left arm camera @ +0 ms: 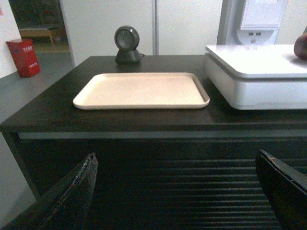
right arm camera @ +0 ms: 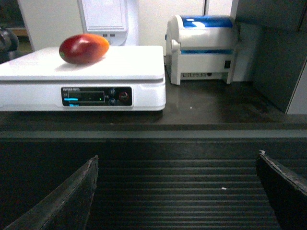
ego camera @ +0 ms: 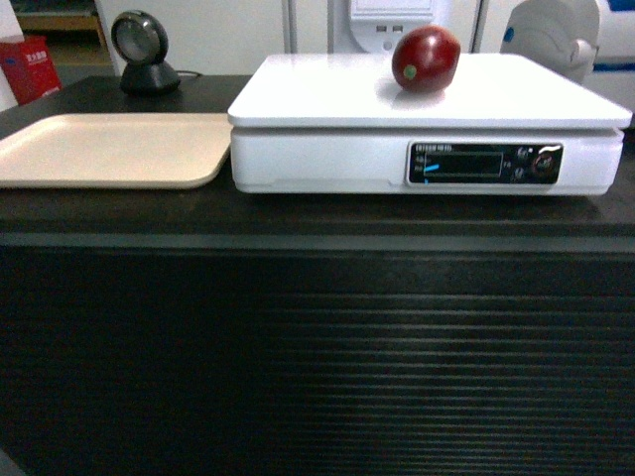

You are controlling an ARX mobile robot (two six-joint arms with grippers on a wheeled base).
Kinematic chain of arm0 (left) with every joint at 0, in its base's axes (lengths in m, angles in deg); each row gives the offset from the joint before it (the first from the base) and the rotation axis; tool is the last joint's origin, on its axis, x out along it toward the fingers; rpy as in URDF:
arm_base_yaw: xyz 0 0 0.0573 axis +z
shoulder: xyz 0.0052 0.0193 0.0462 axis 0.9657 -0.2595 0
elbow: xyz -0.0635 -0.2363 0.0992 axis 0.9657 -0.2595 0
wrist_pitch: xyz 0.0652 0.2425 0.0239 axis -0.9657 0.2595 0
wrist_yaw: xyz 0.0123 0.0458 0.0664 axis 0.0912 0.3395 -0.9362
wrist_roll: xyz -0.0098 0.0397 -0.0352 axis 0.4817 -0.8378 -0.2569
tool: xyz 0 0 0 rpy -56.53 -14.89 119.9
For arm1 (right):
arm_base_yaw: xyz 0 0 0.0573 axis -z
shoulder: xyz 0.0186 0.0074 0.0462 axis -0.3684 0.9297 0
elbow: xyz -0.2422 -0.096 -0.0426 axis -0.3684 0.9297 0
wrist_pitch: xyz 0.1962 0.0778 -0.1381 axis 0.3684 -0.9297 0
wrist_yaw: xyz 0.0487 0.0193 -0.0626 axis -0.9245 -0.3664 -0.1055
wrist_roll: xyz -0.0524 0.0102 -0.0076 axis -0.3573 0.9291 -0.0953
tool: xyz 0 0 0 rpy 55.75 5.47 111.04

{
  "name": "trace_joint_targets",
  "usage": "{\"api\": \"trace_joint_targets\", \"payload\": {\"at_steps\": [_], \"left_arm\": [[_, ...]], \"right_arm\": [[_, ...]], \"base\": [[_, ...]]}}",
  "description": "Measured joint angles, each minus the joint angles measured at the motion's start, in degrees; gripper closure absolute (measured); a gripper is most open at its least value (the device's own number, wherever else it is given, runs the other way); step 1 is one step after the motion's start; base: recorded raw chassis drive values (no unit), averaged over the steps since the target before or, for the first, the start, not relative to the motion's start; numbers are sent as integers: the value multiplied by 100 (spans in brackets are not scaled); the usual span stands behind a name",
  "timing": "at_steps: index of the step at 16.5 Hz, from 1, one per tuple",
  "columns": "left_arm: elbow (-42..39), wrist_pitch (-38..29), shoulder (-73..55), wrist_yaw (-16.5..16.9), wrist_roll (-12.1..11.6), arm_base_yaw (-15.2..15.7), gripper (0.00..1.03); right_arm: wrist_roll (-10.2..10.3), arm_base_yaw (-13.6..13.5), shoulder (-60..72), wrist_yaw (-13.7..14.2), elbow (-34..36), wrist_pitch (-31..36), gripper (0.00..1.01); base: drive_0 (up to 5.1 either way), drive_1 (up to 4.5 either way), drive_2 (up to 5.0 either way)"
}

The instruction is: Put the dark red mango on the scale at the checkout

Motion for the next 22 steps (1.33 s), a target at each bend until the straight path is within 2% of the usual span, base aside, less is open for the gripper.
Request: {"api": "trace_joint_targets", "payload": {"at_steps": [22], "left_arm": [[0,17,0,2,-44,0,5]], "right_arm": [[0,0,0,0,0,-9,3]], "base": [[0,0,0]]}}
